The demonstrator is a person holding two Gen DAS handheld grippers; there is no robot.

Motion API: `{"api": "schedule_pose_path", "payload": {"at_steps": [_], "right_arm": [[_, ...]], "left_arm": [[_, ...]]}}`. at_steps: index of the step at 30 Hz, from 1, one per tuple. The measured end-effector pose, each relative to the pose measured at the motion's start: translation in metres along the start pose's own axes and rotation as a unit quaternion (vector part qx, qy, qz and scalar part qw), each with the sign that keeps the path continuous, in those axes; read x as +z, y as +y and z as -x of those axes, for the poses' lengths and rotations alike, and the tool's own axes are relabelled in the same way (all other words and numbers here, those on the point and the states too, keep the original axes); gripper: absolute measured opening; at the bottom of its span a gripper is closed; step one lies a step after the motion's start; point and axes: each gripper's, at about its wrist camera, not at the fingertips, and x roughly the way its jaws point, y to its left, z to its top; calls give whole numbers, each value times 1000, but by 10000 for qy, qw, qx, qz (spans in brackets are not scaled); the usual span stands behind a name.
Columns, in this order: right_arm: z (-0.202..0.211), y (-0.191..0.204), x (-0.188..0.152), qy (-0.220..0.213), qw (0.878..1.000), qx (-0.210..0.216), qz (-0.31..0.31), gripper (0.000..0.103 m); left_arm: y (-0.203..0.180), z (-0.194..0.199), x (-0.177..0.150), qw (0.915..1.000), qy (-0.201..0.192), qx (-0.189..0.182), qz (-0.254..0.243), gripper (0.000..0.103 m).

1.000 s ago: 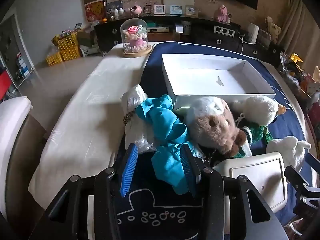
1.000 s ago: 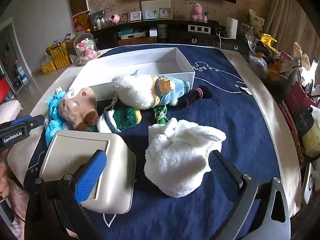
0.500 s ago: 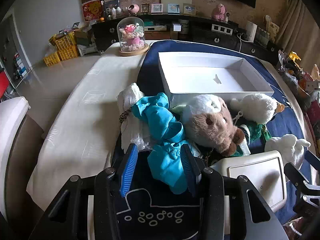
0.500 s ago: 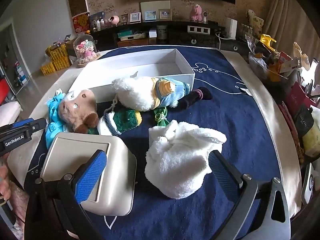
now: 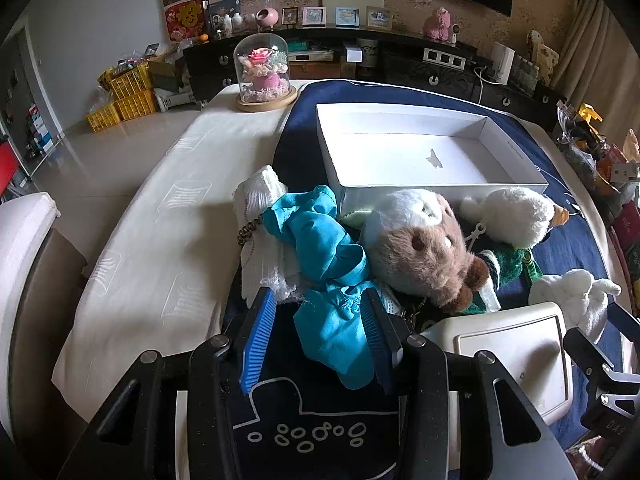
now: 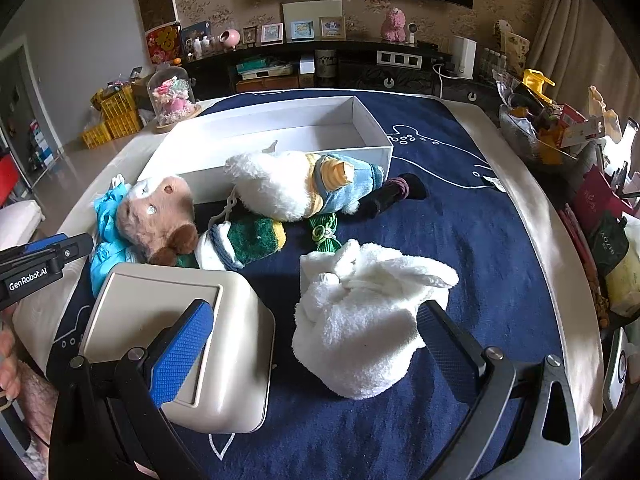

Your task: Organize soft objects

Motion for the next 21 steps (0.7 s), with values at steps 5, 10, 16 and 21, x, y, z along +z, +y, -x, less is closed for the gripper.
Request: {"api": "schedule_pose_path", "payload": {"at_steps": [5,10,16,21], "right_arm": [[0,0,0,3,10000,5,-4,88],[0,0,0,1,10000,-2,2,88],[0,1,0,3,10000,5,0,88],[-1,1,0,1,10000,2,3,88]], "left_arm": [[0,-1,0,10000,5,17,12,44],[-1,-1,0,10000,3,17,15,44],[0,-1,0,10000,7,14,21,44],[0,-1,0,10000,2,17,22,44]]}}
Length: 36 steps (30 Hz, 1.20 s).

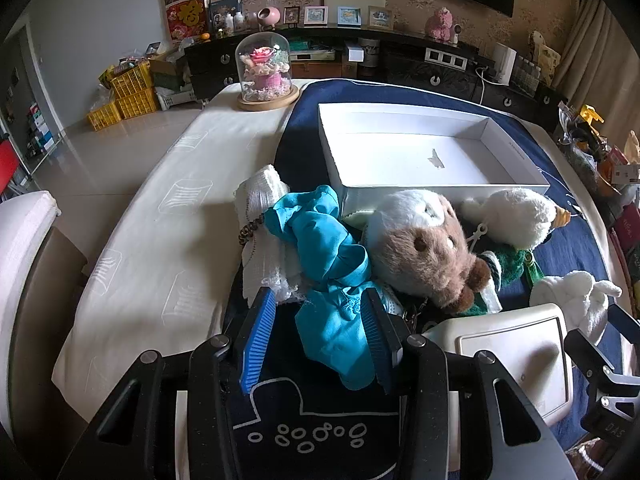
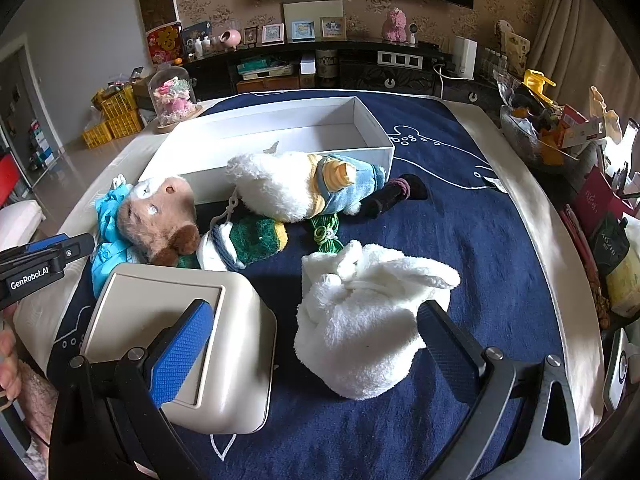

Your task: Organize soft objects

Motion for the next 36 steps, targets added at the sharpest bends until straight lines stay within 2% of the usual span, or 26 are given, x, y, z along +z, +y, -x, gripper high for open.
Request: {"api": "schedule_pose_path", "payload": {"at_steps": [1,2,6,7,8,9,10,13,14,20,21,22,23,27,28,29,35,36], "right_arm": [[0,0,0,6,10000,0,-2,93],[0,0,0,11,10000,3,-2,91],[0,0,0,-6,10000,-2,-4,93],[0,0,0,-3,10000,0,-5,88],[0,0,0,-1,10000,1,-7,93],[0,0,0,1,10000,3,-8,93],[0,0,0,0,10000,-1,-2,85],[0,0,0,3,10000,1,0,88],[0,0,0,3,10000,-1,1,93],[0,0,0,0,10000,-2,3,88],[0,0,0,-2,10000,1,1,93],[1,0,0,-3,10000,1,-2,93],[1,0,0,-5,10000,2,-4,88],[0,1,0,-2,10000,3,3,91],[1,1,1,-6,10000,-1,4,96],[1,1,0,-8,10000,-2,5,91],[0,1,0,-1,10000,-5,6,96],[0,1,0,1,10000,0,5,93]], "left_arm": [[0,0,0,10000,0,0,0,44],[0,0,0,10000,-2,5,2,44],[0,0,0,10000,-1,13,4,44],[1,0,0,10000,-2,16,2,44],[1,-1,0,10000,1,12,3,44],[1,0,0,10000,1,10,6,44],[1,0,0,10000,-1,16,6,44],[1,-1,0,10000,1,12,6,44],[1,-1,0,10000,2,14,5,44],[1,-1,0,10000,1,19,11,44],[1,-1,0,10000,0,18,12,44],[2,-1,-1,10000,2,16,15,44],[2,-1,-1,10000,2,19,15,44],[2,-1,0,10000,4,17,13,44],[2,-1,-1,10000,1,17,13,44],[2,-1,-1,10000,0,18,13,44],[2,-1,0,10000,6,15,15,44],[2,-1,-1,10000,9,15,16,44]]}}
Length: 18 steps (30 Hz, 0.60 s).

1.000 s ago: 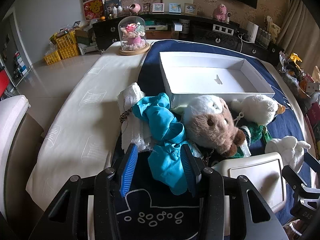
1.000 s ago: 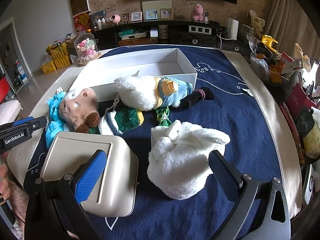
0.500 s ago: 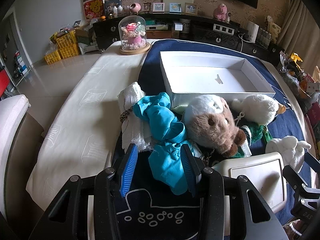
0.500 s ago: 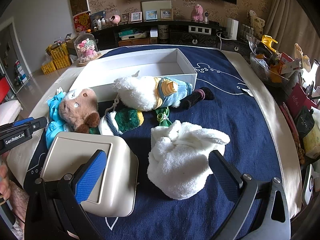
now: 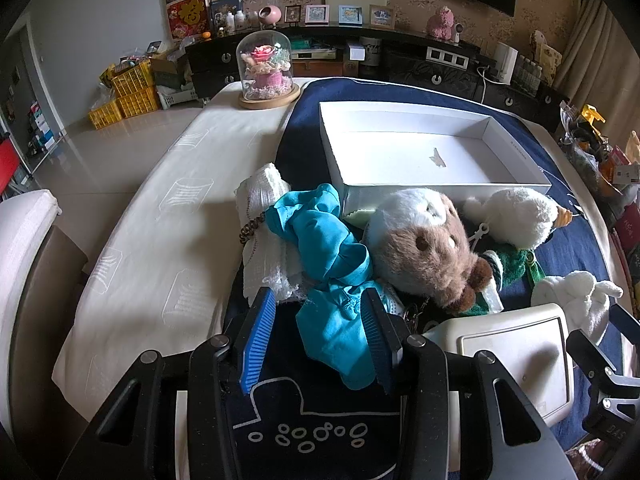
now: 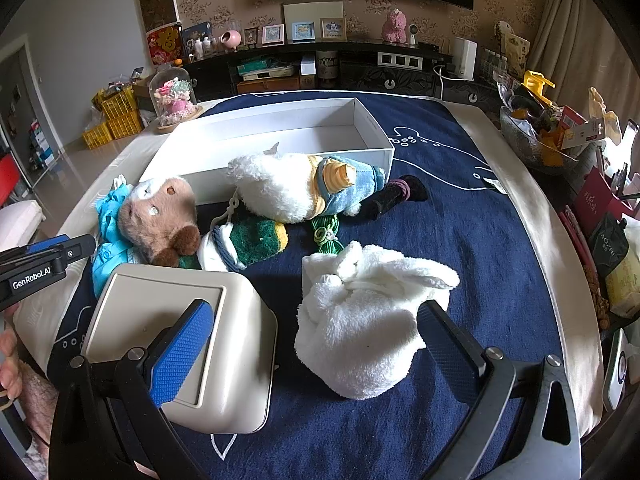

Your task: Organize soft objects

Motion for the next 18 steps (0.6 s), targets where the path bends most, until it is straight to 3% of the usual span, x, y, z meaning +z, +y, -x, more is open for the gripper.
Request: {"api": "schedule_pose_path", "payload": {"at_steps": [3,18], "right_arm": [[0,0,0,-1,10000,-1,-2,88],[0,0,0,-3,10000,-2,-8,91]], "left_arm": [[0,0,0,10000,-3,5,0,44],[0,-1,-1,10000,8,6,4,44]]}}
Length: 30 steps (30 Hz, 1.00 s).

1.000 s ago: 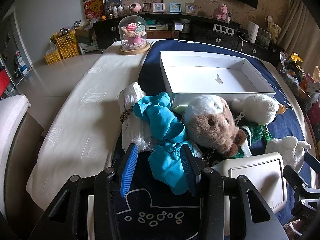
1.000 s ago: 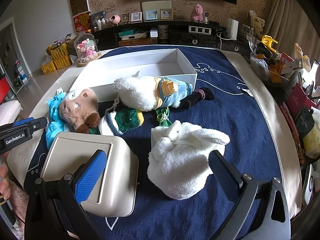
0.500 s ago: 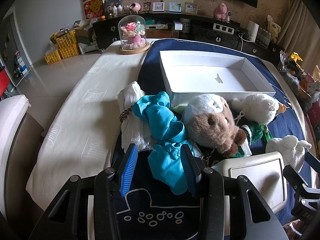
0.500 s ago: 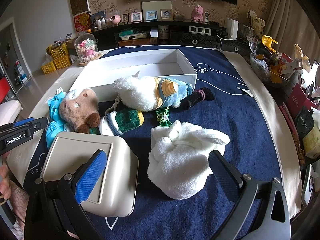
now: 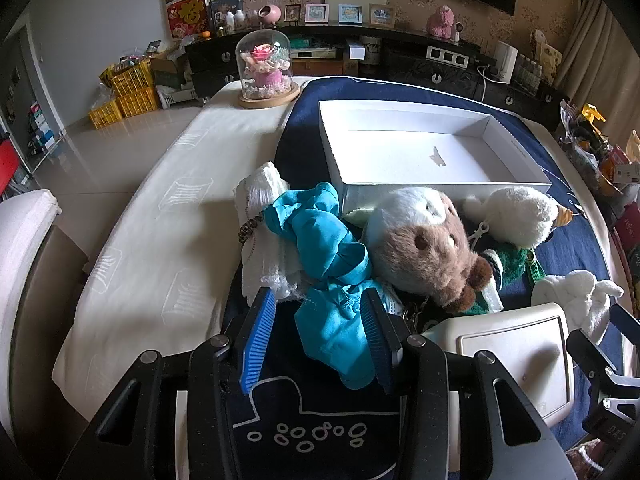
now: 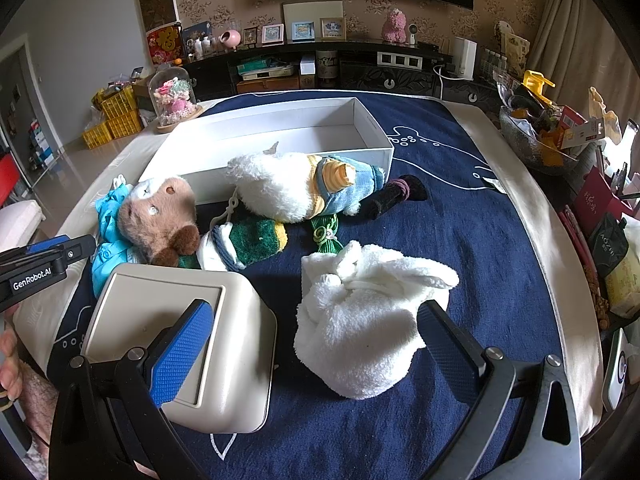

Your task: Organize soft objects

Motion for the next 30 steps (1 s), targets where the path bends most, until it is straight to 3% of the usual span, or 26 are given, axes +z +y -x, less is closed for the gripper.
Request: {"api": "schedule_pose_path", "payload": {"at_steps": [3,5,8,11,17,20,21,22,24,26,30], "right_arm": [[0,0,0,-2,10000,6,-1,82],[0,0,0,-2,10000,14,-8,93],[0,0,1,6,10000,38,-30,88],[2,-3,2,-27,10000,39,-57,91],[4,-17,4,-43,9995,91,-300,88],[6,-23,3,-57,9991,157,-394,80],[6,-23,4,-58,9990,174,-413,80],[6,-24,4,-60,9989,190,-429,88],[6,-24,4,-55,9988,211,-446,80],[6,-24,4,-51,9987,224,-455,80],[5,-26,4,-3,9984,269,-493,85]], "left_arm": [[0,-2,-2,10000,22,14,3,44],[0,-4,-3,10000,53,34,8,44],[0,-6,-3,9999,94,53,13,44],[4,-7,0,9999,161,27,32,44],[38,-5,16,9988,242,53,428,44],[66,-10,27,9947,452,-265,888,44],[72,-12,30,9931,503,-337,1002,44],[80,-15,34,9911,569,-432,1123,44],[83,-20,40,9889,711,-569,1171,44],[79,-27,45,9865,884,-770,1142,44],[69,-44,62,9875,1116,-589,941,44]]}}
